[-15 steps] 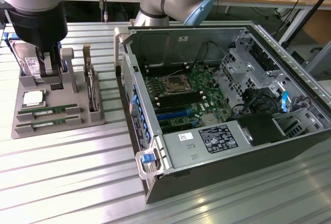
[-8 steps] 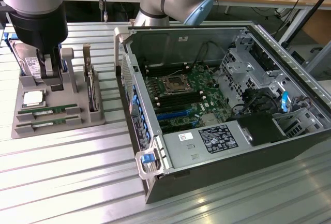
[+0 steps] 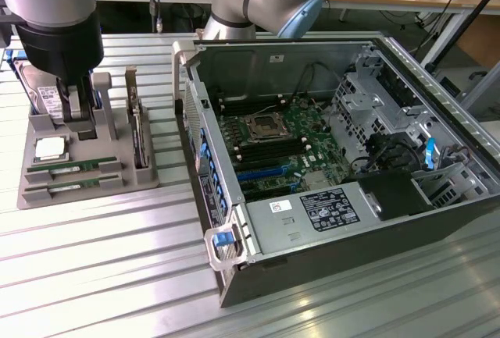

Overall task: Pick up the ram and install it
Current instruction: 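Pick up the ram and move it above insertion slot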

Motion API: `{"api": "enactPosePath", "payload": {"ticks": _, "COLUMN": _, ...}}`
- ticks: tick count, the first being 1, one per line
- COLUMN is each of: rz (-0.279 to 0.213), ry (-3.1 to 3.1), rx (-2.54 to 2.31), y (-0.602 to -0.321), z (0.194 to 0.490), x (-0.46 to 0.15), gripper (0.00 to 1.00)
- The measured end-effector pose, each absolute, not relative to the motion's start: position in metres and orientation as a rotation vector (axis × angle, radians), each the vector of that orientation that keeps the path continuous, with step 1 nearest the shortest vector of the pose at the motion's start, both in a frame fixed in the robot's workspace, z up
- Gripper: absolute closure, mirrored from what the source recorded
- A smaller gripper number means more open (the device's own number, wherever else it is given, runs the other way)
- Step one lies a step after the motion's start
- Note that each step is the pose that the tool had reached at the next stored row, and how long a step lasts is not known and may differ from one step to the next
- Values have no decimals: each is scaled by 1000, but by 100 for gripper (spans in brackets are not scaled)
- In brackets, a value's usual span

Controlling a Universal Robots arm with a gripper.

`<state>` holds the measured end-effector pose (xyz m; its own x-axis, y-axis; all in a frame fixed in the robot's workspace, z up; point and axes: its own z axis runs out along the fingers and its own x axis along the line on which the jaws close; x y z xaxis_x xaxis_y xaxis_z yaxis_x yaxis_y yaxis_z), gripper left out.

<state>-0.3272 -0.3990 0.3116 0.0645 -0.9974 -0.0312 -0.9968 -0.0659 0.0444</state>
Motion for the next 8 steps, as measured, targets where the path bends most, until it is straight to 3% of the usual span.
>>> {"api": "enactPosePath", "payload": {"ticks": 8, "rz": -83, "ry": -2139, "rx": 2284, "y": -399, "z": 307, "x": -327, "gripper": 70}}
